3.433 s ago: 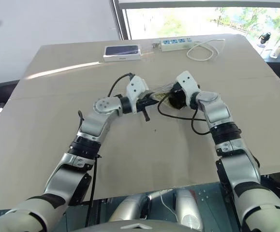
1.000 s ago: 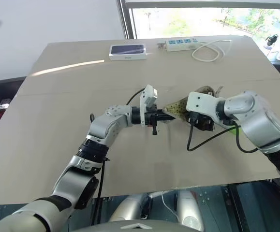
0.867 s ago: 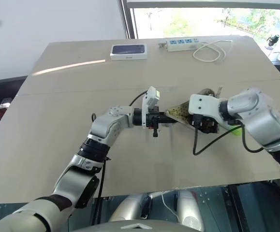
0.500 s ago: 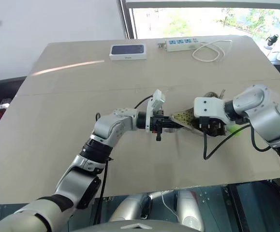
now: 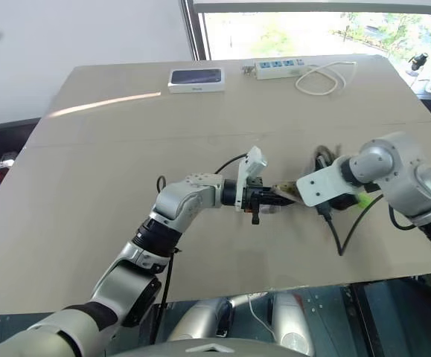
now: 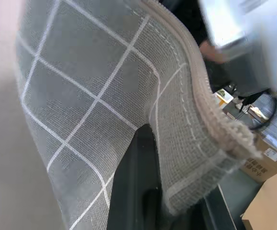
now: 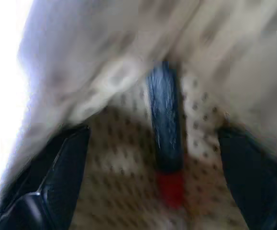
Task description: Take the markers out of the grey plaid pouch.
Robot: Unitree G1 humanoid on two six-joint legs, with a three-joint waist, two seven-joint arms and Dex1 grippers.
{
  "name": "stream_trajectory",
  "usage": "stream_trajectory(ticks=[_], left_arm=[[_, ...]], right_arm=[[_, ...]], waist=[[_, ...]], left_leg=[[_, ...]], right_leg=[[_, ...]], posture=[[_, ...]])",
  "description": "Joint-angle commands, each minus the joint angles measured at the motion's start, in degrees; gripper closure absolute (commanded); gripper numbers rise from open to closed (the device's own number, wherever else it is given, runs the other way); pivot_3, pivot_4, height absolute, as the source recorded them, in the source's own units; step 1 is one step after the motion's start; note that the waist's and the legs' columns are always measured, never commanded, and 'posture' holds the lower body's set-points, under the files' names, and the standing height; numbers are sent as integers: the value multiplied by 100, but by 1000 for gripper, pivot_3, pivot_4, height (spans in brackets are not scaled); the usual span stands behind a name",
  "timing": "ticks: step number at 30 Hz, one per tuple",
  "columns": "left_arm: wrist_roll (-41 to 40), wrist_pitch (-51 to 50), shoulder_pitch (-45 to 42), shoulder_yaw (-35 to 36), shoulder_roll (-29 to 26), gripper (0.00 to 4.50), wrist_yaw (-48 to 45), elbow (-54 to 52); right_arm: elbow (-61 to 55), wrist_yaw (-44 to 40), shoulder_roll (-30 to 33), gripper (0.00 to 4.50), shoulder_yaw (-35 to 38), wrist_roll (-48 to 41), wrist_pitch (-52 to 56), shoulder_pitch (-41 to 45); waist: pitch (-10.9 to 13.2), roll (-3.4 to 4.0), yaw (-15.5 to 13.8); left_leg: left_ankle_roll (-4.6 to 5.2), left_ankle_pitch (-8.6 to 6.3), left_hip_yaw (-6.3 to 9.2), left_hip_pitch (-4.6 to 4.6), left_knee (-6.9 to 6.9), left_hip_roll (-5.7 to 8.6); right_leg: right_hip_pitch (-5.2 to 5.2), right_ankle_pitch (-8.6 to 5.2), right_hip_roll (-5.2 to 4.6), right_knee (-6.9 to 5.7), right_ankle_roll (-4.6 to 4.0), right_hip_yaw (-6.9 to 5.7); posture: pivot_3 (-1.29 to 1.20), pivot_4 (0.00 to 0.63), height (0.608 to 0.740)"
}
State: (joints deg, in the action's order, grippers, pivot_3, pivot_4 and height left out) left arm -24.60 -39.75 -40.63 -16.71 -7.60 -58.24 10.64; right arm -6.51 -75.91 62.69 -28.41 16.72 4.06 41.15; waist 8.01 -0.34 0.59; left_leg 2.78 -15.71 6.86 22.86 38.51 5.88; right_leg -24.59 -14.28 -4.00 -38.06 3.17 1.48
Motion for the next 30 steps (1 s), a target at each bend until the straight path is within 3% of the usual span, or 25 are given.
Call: stream_trajectory(ticks=[1,7,23,30], left_arm=[[-299,75,-83,448,-13,4500,40,-399],[-316,109,-102,518,-14,4500,82,-320],[-292,138,39,328,-16,4500,-177,-102],[-472,-193,513,147,-191,4500,-524,-443]], right_arm=[[79,-222,91,136,148,149,-79,-136],[186,-322,44,136,379,44,87,-250],[54,-937,-821,136,545,-658,2538,200],[336,-978,-990,136,422,-820,3030,325]], waist=[[0,0,-1],[0,0,-16],[0,0,-5],[0,0,1]], left_leg=[[0,0,0,0,0,0],[0,0,1,0,1,0],[0,0,3,0,3,0],[0,0,5,1,3,0]], right_leg=[[0,0,0,0,0,0],[2,0,-1,2,0,1],[4,0,-1,1,0,3],[4,0,-2,1,0,7]], posture=[[0,150,740],[0,150,740],[0,150,740],[0,150,740]])
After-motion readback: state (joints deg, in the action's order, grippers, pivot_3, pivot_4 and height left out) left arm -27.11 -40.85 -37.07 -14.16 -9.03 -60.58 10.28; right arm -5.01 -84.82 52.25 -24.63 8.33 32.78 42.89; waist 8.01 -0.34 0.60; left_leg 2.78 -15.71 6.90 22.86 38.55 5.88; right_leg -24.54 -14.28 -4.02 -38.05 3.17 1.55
